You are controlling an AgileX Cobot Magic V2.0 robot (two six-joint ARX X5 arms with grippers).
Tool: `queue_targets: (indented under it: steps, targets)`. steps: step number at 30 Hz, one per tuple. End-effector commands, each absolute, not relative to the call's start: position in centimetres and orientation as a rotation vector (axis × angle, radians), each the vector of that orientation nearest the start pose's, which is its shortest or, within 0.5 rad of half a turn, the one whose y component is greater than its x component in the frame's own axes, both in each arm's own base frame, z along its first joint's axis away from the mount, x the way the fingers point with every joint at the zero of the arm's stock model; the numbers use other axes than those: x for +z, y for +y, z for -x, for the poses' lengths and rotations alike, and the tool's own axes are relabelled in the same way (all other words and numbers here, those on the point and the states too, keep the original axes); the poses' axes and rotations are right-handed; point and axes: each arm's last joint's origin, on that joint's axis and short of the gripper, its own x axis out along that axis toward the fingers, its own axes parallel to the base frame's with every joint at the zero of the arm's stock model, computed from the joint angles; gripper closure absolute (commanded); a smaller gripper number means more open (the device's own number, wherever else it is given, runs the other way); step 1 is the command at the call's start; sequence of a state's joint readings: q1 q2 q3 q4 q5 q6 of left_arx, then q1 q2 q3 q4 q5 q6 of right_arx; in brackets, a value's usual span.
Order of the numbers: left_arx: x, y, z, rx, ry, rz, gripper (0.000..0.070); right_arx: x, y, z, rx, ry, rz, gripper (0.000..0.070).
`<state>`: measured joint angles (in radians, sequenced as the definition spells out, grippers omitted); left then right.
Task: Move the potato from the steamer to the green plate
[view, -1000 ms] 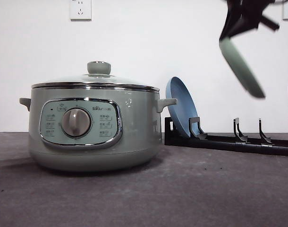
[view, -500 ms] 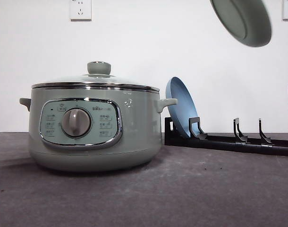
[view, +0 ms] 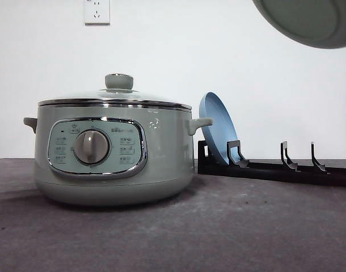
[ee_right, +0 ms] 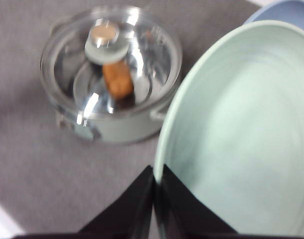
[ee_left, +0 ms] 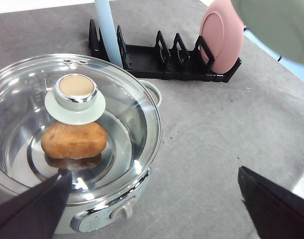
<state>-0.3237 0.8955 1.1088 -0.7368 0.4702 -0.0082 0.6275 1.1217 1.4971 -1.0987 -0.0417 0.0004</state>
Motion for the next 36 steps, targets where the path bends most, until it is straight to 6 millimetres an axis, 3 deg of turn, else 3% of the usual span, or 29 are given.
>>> queue_targets:
  steps: [1,9,19,36]
  targets:
    - [37.9,-6.5,-15.1,-0.785,0.513,0.027,0.0025,41.7,11.2,-14.4,0.644,0.708,0.23,0.0694]
    - [37.8,-6.5,-15.1,-0.785,0.515,0.028,0.0025,36.0,12.5,-13.2,0.593,0.83,0.295,0.0694]
    - [37.8,-6.5,-15.1,-0.785,0.523,0.028,0.0025,29.9,16.2,-11.7,0.645,0.881,0.387,0.0694]
    - [37.6,-6.6,-15.2,-0.784,0.533,0.029,0.0025,22.6,22.0,-10.8,0.577,1.024,0.643,0.0694]
